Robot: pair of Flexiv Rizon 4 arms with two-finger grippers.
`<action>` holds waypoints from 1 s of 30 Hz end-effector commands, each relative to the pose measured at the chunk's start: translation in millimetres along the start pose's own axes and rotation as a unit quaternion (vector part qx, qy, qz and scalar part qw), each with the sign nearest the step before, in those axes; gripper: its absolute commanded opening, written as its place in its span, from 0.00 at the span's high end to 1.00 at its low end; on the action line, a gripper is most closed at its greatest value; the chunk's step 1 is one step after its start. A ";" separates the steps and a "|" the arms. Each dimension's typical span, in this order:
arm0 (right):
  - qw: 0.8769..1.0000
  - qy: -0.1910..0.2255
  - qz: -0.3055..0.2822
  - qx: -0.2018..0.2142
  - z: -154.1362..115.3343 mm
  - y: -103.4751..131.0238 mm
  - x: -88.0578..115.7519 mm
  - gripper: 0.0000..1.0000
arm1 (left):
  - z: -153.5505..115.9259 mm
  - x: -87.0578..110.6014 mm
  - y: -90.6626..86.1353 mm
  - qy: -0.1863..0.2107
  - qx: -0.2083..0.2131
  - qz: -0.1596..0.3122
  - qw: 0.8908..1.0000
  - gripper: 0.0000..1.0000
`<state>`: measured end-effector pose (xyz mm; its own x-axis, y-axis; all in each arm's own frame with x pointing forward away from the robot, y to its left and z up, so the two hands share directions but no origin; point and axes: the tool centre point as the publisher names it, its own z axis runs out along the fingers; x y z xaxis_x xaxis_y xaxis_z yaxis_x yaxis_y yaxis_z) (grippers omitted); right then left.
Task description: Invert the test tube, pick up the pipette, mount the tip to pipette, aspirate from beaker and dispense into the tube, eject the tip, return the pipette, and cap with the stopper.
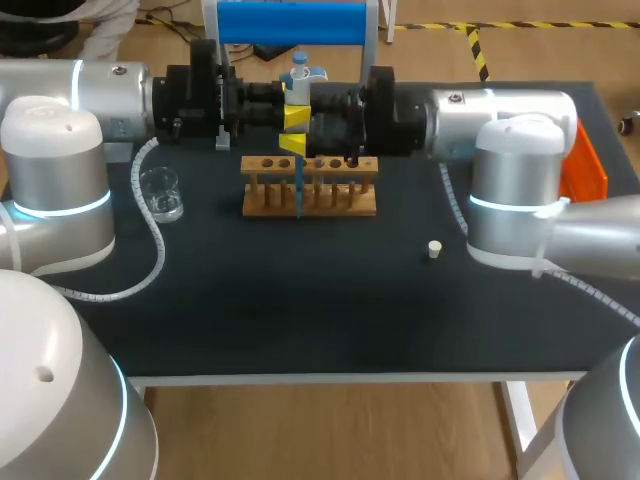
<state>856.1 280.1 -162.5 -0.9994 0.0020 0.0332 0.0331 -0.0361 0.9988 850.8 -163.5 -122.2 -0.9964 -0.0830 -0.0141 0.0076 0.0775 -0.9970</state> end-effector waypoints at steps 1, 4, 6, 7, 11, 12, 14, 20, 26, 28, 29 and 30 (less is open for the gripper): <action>1.000 -0.004 0.000 -0.003 1.3 -0.6 1.2 0.34 | 1.3 0.7 0.4 -0.002 0.002 0.001 1.000 1.00; 1.000 -0.005 0.000 -0.004 1.1 -0.5 1.2 0.53 | 1.3 0.7 0.4 -0.002 0.002 0.001 1.000 1.00; 1.000 -0.006 0.000 -0.005 0.6 -0.4 1.0 0.57 | 1.3 0.7 0.4 -0.002 0.002 0.001 1.000 1.00; 1.000 -0.006 0.000 -0.005 0.4 -0.4 1.0 0.58 | 1.3 0.7 0.4 -0.002 0.002 0.001 1.000 1.00; 1.000 -0.006 0.000 -0.006 -0.8 -0.6 1.3 0.79 | 1.3 0.7 0.4 -0.002 0.002 0.001 1.000 1.00; 1.000 -0.007 0.000 -0.007 -1.4 -0.6 1.3 1.00 | 1.3 0.7 0.4 -0.002 0.002 0.001 1.000 1.00; 1.000 -0.007 0.001 -0.008 -2.1 -0.7 1.3 1.00 | 1.3 0.7 0.4 -0.002 0.002 0.001 1.000 1.00; 1.000 -0.005 0.001 -0.007 -5.0 -0.9 1.6 1.00 | 1.3 0.7 0.4 -0.002 0.002 0.001 1.000 1.00; 1.000 -0.001 0.003 0.001 -12.4 -0.4 4.9 1.00 | 1.3 0.7 0.4 -0.002 0.002 0.001 1.000 0.00; 1.000 0.000 0.004 0.004 -16.2 -0.2 5.5 1.00 | 1.3 0.7 0.4 -0.002 0.002 0.001 1.000 0.00; 1.000 0.003 0.007 0.006 -18.2 -0.2 5.6 1.00 | 1.3 0.7 0.4 -0.002 0.002 0.001 1.000 0.00; 1.000 0.004 0.009 0.006 -21.2 -0.1 5.7 1.00 | 1.3 0.7 0.4 -0.002 0.002 0.001 1.000 0.00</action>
<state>851.2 270.6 -165.3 -0.9989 0.0049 0.0475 0.0473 -0.0307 0.9984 851.6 -165.0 -122.3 -0.9964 -0.0835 -0.0144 0.0080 0.0769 -0.9970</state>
